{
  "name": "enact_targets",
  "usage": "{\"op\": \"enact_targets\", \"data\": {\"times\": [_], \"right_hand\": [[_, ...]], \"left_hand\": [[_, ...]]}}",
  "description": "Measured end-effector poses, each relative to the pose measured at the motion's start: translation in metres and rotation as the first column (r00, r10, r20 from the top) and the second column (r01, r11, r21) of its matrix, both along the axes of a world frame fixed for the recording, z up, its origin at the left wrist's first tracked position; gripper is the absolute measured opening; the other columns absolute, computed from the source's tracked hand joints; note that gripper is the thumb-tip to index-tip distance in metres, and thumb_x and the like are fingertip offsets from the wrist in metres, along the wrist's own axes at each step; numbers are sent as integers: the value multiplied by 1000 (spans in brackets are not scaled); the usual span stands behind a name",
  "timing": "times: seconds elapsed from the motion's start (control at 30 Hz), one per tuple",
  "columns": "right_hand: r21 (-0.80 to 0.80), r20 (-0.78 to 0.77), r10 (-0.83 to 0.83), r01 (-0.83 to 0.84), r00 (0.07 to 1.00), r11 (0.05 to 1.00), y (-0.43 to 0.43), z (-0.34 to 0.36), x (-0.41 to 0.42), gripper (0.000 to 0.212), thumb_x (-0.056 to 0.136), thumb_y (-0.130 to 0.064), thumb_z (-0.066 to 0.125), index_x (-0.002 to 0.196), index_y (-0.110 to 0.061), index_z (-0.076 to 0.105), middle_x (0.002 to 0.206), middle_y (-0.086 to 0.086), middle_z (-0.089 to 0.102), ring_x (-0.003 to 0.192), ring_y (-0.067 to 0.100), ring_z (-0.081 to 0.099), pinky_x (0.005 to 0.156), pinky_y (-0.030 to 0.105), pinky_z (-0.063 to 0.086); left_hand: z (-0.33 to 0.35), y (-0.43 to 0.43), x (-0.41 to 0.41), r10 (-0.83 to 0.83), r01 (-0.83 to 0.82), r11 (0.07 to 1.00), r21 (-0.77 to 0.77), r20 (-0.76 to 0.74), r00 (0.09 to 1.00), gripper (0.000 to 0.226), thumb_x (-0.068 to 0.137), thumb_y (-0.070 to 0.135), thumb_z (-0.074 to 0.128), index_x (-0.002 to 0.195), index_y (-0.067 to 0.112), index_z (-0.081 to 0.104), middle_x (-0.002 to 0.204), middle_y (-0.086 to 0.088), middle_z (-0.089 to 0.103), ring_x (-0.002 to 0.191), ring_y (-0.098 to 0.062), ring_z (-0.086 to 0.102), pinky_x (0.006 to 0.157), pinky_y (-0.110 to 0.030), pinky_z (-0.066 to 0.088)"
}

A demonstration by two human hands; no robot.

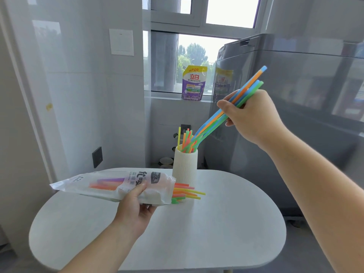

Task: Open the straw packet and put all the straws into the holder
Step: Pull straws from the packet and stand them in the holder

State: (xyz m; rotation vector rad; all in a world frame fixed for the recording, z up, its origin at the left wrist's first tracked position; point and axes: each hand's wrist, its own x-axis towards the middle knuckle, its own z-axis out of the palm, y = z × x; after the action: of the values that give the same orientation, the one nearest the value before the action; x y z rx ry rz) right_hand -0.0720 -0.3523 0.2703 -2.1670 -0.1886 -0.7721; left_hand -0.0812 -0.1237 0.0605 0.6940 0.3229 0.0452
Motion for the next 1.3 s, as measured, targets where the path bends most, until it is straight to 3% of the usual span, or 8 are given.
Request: {"op": "enact_targets", "data": {"times": [0.07,0.23,0.47,0.67,0.93,1.1,1.2,1.3], "right_hand": [[-34,-5,18,-18,1000,999,7,1,6,26,94,-38,66,107,-17,72,82,-2,73,66,13,74,64,27,63],[-72,-91,62,-69,994,995,24,1,22,27,93,-38,68,109,-17,65,94,-1,69,70,11,72,57,16,58],[-155,-166,55,-81,985,985,33,2,45,25,91,-36,70,102,-13,67,96,6,71,80,20,74,76,37,64],[-133,-250,18,-53,968,990,38,0,67,35,91,-35,71,109,-6,62,96,6,72,74,17,75,74,33,64],[-161,-372,-22,-41,928,986,54,-30,93,38,88,-34,75,105,-5,57,99,11,71,80,25,76,77,40,64],[-260,-343,-72,-21,936,965,55,-51,102,46,83,-47,77,100,-10,57,96,7,68,81,20,69,78,37,61],[-232,-219,-37,-15,975,973,54,-56,105,66,76,-52,81,121,-13,52,108,5,64,94,21,65,82,38,60],[-168,-68,69,-79,995,983,53,-56,107,91,83,-43,78,154,-24,24,138,5,53,120,22,56,99,43,53]], "left_hand": [[0,0,1,-4,4,1000,3,-1,1000,21,94,11,67,114,17,67,82,1,80,79,-16,73,49,-27,59],[-2,0,1,-9,9,1000,17,9,1000,23,94,11,66,116,18,67,83,1,80,73,-14,75,49,-27,59],[-3,4,2,7,-7,1000,17,9,1000,35,94,12,67,129,15,65,98,-3,77,81,-16,73,51,-27,60],[-5,5,3,18,-18,1000,15,-3,1000,38,94,11,67,131,14,64,100,-4,76,83,-18,71,49,-27,59],[-7,5,6,30,-30,1000,5,-9,1000,44,92,11,68,136,16,61,111,-7,74,89,-21,72,49,-29,59],[-9,6,7,26,-26,1000,6,-18,999,45,92,11,69,136,17,61,113,-8,74,89,-22,72,49,-29,58],[-9,8,8,26,-26,1000,5,-22,999,44,92,11,69,135,16,62,112,-8,75,88,-21,73,50,-29,59],[-9,9,9,21,-21,1000,9,-22,1000,41,93,11,68,133,15,63,109,-8,76,87,-21,73,50,-29,59]]}}
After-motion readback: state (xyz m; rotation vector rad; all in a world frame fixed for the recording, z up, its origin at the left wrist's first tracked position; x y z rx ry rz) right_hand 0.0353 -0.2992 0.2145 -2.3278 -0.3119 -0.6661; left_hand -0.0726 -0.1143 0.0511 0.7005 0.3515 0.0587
